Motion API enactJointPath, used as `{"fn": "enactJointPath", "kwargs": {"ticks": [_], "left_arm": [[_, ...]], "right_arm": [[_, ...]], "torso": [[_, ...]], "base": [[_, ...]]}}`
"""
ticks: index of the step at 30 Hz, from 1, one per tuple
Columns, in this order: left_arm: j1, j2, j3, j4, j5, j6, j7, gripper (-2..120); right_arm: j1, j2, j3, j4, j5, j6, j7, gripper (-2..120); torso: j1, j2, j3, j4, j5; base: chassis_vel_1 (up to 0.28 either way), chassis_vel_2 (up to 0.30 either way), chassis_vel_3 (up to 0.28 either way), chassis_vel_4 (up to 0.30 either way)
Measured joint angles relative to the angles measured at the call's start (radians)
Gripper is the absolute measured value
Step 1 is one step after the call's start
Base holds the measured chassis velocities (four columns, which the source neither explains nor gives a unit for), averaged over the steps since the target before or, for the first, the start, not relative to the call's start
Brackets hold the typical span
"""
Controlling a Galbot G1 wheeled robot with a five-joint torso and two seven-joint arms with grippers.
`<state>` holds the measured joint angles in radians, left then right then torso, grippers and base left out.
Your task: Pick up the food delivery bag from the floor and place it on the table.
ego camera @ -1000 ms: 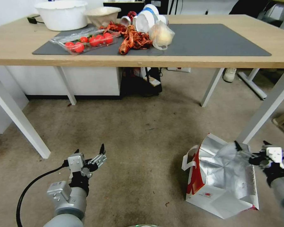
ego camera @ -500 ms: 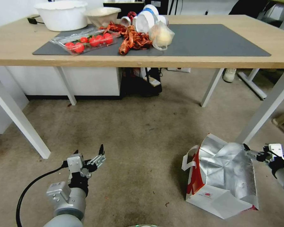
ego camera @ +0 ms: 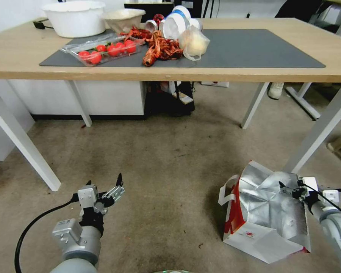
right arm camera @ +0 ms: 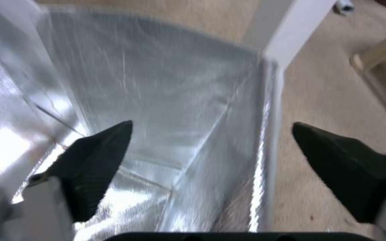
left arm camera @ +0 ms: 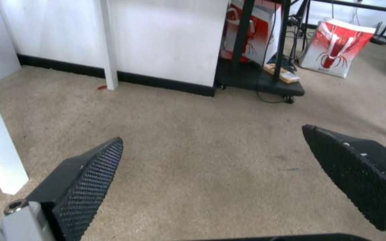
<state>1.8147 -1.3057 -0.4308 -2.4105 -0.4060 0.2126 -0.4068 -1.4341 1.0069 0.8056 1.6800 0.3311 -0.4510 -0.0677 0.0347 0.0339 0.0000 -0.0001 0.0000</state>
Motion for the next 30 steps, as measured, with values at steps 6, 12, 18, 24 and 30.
{"fn": "enactJointPath", "kwargs": {"ticks": [6, 12, 18, 24, 30], "left_arm": [[0.000, 0.000, 0.000, -0.005, 0.002, 0.001, 0.001, 100], [-0.001, 0.008, 0.000, 0.002, 0.001, -0.001, 0.001, 100], [-0.005, 0.015, 0.000, 0.002, -0.005, -0.001, -0.001, 100], [-0.011, 0.025, -0.008, -0.001, -0.016, 0.000, -0.001, 100], [-0.013, 0.019, -0.005, -0.002, -0.016, 0.000, -0.001, 100]], "right_arm": [[-0.003, 0.004, -0.007, 0.000, 0.004, -0.009, 0.014, 67], [-0.013, 0.009, -0.001, 0.001, 0.009, 0.004, -0.012, 43], [-0.020, 0.014, 0.004, 0.001, 0.020, 0.028, -0.047, 24], [-0.029, 0.019, 0.014, 0.000, 0.030, 0.077, -0.094, 4], [-0.076, 0.009, 0.036, 0.111, 0.123, 0.209, -0.176, 0]], "torso": [[0.000, 0.000, 0.000, 0.0000, -0.0001], [0.000, 0.000, 0.000, -0.0001, -0.0001], [0.000, 0.000, 0.000, 0.0001, -0.0001], [0.000, 0.000, 0.000, 0.0000, -0.0001], [0.000, 0.000, 0.000, 0.0001, 0.0000]], "base": [[0.000, 0.000, 0.000, 0.000], [0.000, 0.000, 0.000, 0.000], [0.000, 0.000, 0.000, 0.000], [0.000, 0.000, 0.000, 0.000], [0.000, 0.000, 0.000, 0.000]]}}
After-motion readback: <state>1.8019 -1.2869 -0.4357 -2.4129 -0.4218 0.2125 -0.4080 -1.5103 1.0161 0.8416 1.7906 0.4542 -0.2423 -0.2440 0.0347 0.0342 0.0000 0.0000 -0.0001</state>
